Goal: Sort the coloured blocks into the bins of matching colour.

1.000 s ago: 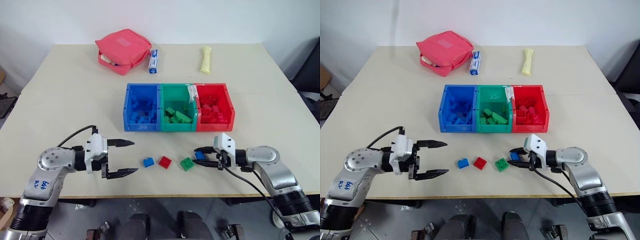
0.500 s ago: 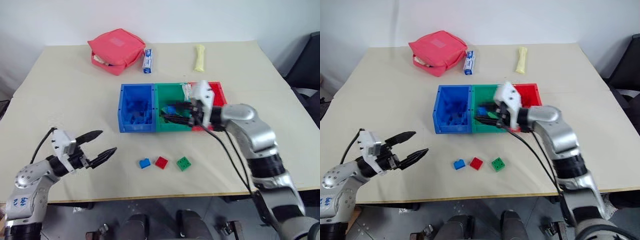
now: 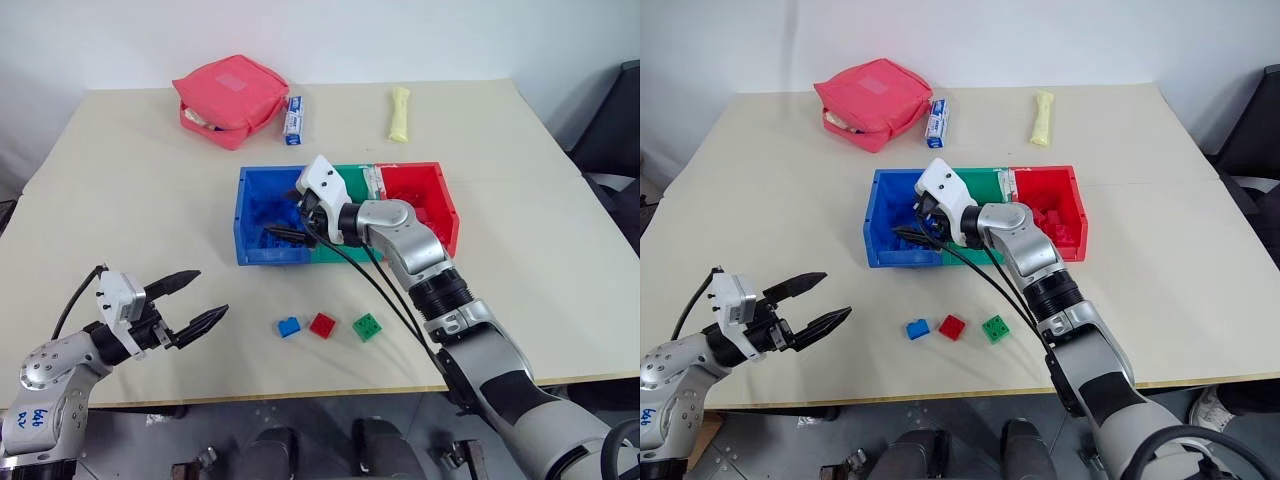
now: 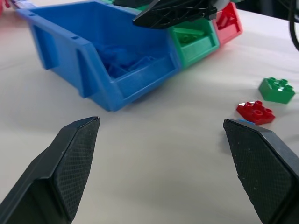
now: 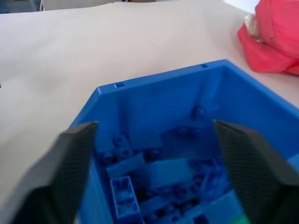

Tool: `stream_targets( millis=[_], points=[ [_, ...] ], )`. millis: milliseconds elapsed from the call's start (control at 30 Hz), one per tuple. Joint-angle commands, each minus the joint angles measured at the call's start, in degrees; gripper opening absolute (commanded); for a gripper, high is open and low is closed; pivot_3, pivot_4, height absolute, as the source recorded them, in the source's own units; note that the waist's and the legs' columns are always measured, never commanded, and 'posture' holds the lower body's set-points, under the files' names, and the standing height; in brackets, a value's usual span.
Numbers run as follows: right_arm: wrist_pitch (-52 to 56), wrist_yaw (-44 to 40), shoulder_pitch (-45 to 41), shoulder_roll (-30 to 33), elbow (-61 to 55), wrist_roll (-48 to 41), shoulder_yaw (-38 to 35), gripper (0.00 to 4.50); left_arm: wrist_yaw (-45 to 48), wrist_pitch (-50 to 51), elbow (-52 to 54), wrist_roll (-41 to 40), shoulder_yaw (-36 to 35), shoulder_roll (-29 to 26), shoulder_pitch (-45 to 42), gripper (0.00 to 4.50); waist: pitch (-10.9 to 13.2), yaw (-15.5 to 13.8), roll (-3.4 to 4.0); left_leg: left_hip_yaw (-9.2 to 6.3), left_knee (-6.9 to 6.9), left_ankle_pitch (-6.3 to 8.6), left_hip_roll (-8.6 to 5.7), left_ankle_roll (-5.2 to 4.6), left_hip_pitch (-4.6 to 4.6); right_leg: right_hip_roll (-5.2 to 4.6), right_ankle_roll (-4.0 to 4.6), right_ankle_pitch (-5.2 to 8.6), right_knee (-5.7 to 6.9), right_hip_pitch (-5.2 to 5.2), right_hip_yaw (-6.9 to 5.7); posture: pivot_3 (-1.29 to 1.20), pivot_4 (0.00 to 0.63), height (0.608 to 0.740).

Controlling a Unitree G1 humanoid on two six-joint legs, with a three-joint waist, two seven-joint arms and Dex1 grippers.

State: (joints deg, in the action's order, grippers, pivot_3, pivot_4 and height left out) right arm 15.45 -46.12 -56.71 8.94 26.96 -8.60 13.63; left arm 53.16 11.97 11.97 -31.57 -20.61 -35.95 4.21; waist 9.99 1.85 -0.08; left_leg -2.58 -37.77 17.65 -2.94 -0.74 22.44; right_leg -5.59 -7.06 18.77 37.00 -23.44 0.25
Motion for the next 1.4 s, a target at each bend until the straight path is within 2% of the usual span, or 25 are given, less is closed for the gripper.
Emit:
stream_targets(
  millis=[33, 167, 300, 400, 533, 600, 633, 800, 1000, 1200, 1300, 1400],
  points=[
    [-10.24, -5.97, 5.69, 3.95, -10.4, -4.67, -5.38, 4.48, 1.68, -0.35, 1.5, 1.08, 3.38, -1.25, -1.76, 4.5, 0.0, -0.35, 0.0, -0.03, 0.0, 0.0, 0.0, 0.0, 0.0, -0.01, 0.0, 0.0, -0.03, 0.03, -0.02, 0.0, 0.15, 0.74],
    [-10.67, -14.14, 18.03, 14.03, -21.67, -7.99, -7.67, 4.48, 3.97, -2.0, 0.38, 3.81, 8.56, -1.9, -5.34, 4.5, -0.03, -0.99, -0.05, -0.07, -0.05, 0.06, -0.1, -0.14, 0.0, -0.06, 0.0, 0.0, -0.11, 0.21, -0.03, 0.0, 0.15, 0.74],
    [-8.88, -17.94, 31.36, 23.7, -32.43, -13.81, -14.88, 4.48, 8.94, -4.16, -0.95, 6.52, 14.86, -2.76, -8.52, 4.5, -0.01, -1.0, -0.02, 0.08, -0.09, 0.12, -0.09, -0.23, 0.02, -0.08, -0.01, 0.0, -0.16, 0.21, 0.04, 0.0, 0.15, 0.74],
    [-11.86, -20.5, 41.23, 31.1, -34.28, -12.66, -19.04, 4.48, 10.65, -6.5, -2.76, 8.11, 18.47, -1.73, -11.88, 4.5, 0.0, -1.3, -0.01, 0.14, -0.07, 0.11, 0.03, -0.17, 0.0, -0.01, -0.02, 0.0, -0.5, 0.25, 0.04, 0.0, 0.15, 0.74],
    [-14.0, -21.41, 49.44, 35.14, -34.4, -13.25, -23.22, 4.48, 11.62, -7.13, -4.49, 8.1, 20.58, -0.71, -15.18, 4.5, 0.01, -0.98, -0.01, 0.27, -0.03, 0.05, 0.28, -0.06, -0.28, 0.18, -0.02, 0.0, -0.93, 0.76, 0.02, 0.0, 0.15, 0.74],
    [-14.73, -22.67, 55.11, 37.52, -32.7, -13.01, -26.45, 4.48, 12.96, -6.42, -5.28, 7.03, 21.68, -0.02, -17.58, 4.5, 0.0, -1.72, 0.0, 0.22, 0.01, 0.03, 0.31, -0.04, -0.35, 0.19, -0.01, 0.0, -0.95, 0.85, -0.02, 0.0, 0.15, 0.74],
    [-8.84, -23.79, 56.88, 39.4, -32.9, -15.87, -27.21, 4.48, 13.62, -6.64, -5.67, 7.02, 22.1, 0.07, -18.35, 4.5, 0.0, -1.9, 0.0, 0.22, 0.0, 0.04, 0.31, -0.04, -0.35, 0.18, -0.01, 0.0, -0.97, 0.86, -0.02, 0.0, 0.15, 0.74],
    [-6.85, -21.1, 53.64, 38.81, -35.02, -15.21, -24.38, 4.48, 15.98, -9.76, -8.02, 8.04, 22.37, 0.09, -20.18, 4.5, 0.01, -1.47, 0.01, 0.22, -0.08, 0.07, 0.3, -0.09, -0.34, 0.15, -0.03, -0.01, -1.05, 0.9, -0.01, 0.0, 0.15, 0.74],
    [-3.16, -25.19, 45.22, 37.6, -38.26, -13.09, -11.97, 4.48, 20.07, -9.93, -8.14, 7.33, 21.98, -2.83, -19.11, 4.5, 0.01, -1.73, 0.01, 0.14, -0.07, 0.07, 0.35, -0.01, -0.31, 0.19, -0.03, -0.01, -1.05, 0.86, -0.09, 0.0, 0.15, 0.74],
    [-9.38, -30.72, 34.31, 33.08, -28.08, -4.98, 0.55, 4.48, 20.5, -9.16, -5.71, 6.94, 21.4, -4.5, -16.7, 4.5, 0.02, -1.88, 0.01, 0.09, -0.16, 0.11, 0.29, -0.08, -0.25, 0.12, -0.03, -0.01, -1.1, 0.88, -0.12, 0.0, 0.15, 0.74],
    [-10.68, -32.4, 30.18, 30.25, -22.49, -3.57, 3.45, 4.48, 19.95, -8.8, -4.55, 6.84, 20.76, -4.82, -15.67, 4.5, 0.02, -1.71, 0.01, 0.05, -0.16, 0.11, 0.29, -0.08, -0.25, 0.13, -0.03, -0.01, -1.08, 0.87, -0.14, 0.0, 0.15, 0.74],
    [-14.13, -34.41, 28.31, 29.19, -18.14, -2.05, 4.79, 3.88, 19.26, -8.66, -3.57, 6.85, 20.08, -5.14, -14.88, 4.5, 0.02, -1.72, 0.01, 0.04, -0.16, 0.12, 0.29, -0.07, -0.24, 0.13, -0.03, -0.01, -1.05, 0.86, -0.16, 0.0, 0.15, 0.74]
  ],
)
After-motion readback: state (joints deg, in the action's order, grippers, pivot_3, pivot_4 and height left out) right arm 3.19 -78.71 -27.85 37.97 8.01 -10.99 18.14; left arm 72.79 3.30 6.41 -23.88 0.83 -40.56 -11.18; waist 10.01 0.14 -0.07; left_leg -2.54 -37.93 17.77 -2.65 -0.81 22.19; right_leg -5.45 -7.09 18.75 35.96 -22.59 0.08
